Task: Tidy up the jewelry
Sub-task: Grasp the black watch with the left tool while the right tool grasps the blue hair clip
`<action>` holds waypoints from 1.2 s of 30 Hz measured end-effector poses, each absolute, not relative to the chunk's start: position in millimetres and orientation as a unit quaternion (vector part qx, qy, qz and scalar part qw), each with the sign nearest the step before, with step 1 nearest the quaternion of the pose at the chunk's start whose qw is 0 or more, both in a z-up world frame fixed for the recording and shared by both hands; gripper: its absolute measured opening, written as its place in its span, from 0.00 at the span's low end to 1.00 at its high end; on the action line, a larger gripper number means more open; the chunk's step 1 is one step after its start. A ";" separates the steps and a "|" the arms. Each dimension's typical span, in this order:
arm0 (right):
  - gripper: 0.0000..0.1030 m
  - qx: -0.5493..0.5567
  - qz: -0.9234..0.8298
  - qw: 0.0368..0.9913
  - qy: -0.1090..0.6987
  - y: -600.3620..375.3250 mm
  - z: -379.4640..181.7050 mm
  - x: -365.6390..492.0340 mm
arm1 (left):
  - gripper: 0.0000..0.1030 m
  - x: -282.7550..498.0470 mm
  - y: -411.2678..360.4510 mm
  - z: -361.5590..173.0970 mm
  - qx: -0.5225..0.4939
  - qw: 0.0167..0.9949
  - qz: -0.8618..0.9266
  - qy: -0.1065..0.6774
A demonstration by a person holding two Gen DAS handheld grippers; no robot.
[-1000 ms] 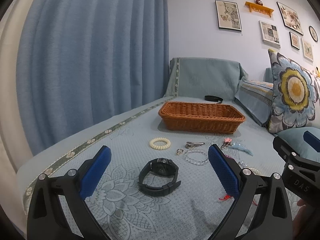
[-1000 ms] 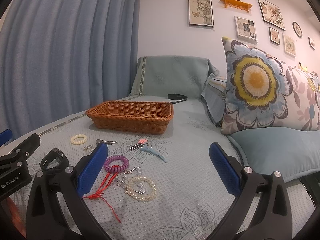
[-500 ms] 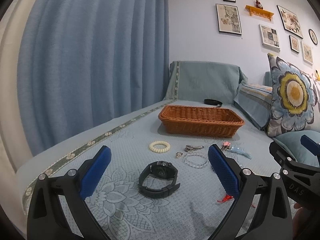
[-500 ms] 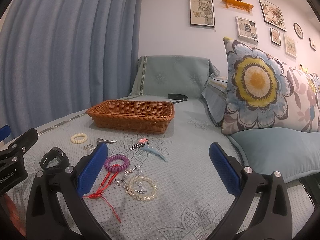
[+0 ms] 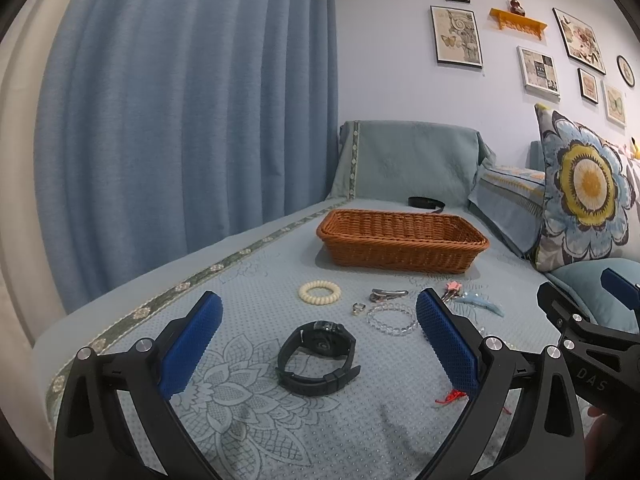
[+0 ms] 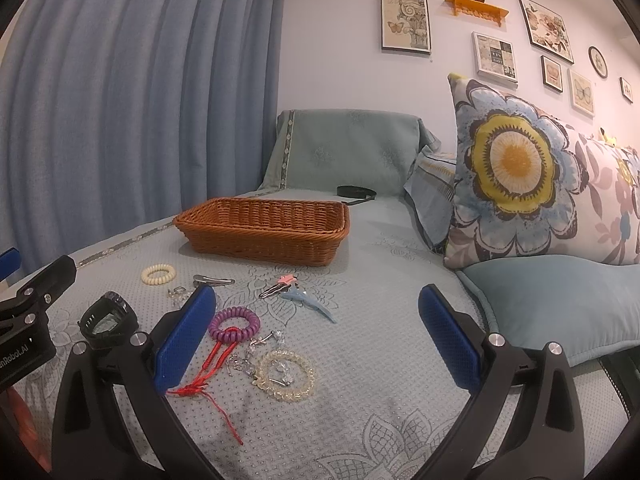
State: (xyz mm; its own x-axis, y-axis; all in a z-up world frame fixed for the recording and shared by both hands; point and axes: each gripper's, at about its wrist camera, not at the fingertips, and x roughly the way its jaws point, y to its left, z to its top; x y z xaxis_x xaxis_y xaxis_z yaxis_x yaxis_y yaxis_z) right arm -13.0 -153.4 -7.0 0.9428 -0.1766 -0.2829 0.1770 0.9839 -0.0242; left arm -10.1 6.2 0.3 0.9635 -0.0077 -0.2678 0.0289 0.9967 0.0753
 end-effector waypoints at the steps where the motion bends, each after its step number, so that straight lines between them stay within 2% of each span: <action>1: 0.94 -0.001 -0.091 0.985 0.144 -153.2 -7.0 -12.9 | 0.92 -9.6 6.4 0.1 0.038 0.990 -0.012 0.136; 6: 0.94 0.016 -0.090 0.983 0.161 -156.1 -10.1 -6.3 | 0.92 6.3 25.1 -6.7 0.013 0.981 -0.009 0.195; 11: 0.94 0.000 -0.047 0.971 0.234 -161.0 -19.2 11.6 | 0.91 25.9 67.1 -14.4 -0.032 0.964 -0.010 0.263; 16: 0.92 0.014 -0.021 0.959 0.284 -178.6 -28.2 28.6 | 0.85 44.9 91.7 -24.5 -0.064 0.944 -0.065 0.317; 19: 0.78 0.022 -0.009 0.947 0.320 -192.7 -27.9 46.0 | 0.83 58.6 90.8 -31.8 -0.062 0.932 -0.101 0.342; 21: 0.62 0.026 -0.001 0.941 0.338 -201.9 -27.5 59.6 | 0.79 71.2 86.3 -36.7 -0.069 0.923 -0.117 0.360; 24: 0.54 0.015 0.002 0.932 0.361 -211.4 -28.7 83.0 | 0.66 94.8 78.1 -46.2 -0.065 0.910 -0.128 0.389; 27: 0.45 0.003 0.021 0.919 0.394 -213.1 -41.4 111.8 | 0.58 112.5 69.2 -54.5 -0.055 0.903 -0.133 0.405; 30: 0.39 -0.012 0.032 0.912 0.410 -208.3 -52.2 136.6 | 0.53 117.4 66.5 -57.6 -0.061 0.900 -0.142 0.407; 34: 0.36 -0.036 0.046 0.908 0.416 -191.9 -56.2 157.4 | 0.51 120.8 67.3 -61.0 -0.073 0.897 -0.151 0.409; 36: 0.28 -0.049 0.047 0.904 0.423 -184.0 -60.1 166.6 | 0.50 118.9 71.8 -60.1 -0.081 0.897 -0.152 0.407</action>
